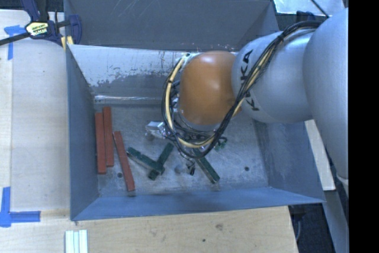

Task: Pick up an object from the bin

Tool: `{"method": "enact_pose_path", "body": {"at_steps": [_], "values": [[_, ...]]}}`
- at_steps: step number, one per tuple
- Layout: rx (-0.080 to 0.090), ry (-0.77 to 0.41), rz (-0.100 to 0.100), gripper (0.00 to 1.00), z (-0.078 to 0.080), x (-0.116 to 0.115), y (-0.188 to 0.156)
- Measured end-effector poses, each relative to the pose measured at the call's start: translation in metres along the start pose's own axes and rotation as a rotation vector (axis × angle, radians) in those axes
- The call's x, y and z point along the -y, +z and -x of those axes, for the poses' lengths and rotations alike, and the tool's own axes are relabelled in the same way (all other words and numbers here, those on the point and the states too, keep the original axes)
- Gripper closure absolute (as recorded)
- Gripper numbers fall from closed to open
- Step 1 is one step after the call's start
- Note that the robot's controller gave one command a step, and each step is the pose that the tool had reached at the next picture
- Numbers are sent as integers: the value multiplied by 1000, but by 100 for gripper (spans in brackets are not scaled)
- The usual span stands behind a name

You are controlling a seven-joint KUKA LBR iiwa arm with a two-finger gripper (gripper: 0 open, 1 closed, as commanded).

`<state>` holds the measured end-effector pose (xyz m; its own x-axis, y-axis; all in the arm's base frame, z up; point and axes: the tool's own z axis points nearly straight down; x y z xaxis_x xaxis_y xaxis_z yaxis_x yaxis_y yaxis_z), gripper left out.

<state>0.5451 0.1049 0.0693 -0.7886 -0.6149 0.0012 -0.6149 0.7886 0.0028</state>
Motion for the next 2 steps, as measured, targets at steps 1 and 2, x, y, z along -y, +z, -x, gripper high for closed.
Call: {"method": "enact_pose_path", "body": {"at_steps": [1,2], "values": [[3,4,-2,100,0,2,-3],[8,-330,-9,100,-23,9,-144]]}}
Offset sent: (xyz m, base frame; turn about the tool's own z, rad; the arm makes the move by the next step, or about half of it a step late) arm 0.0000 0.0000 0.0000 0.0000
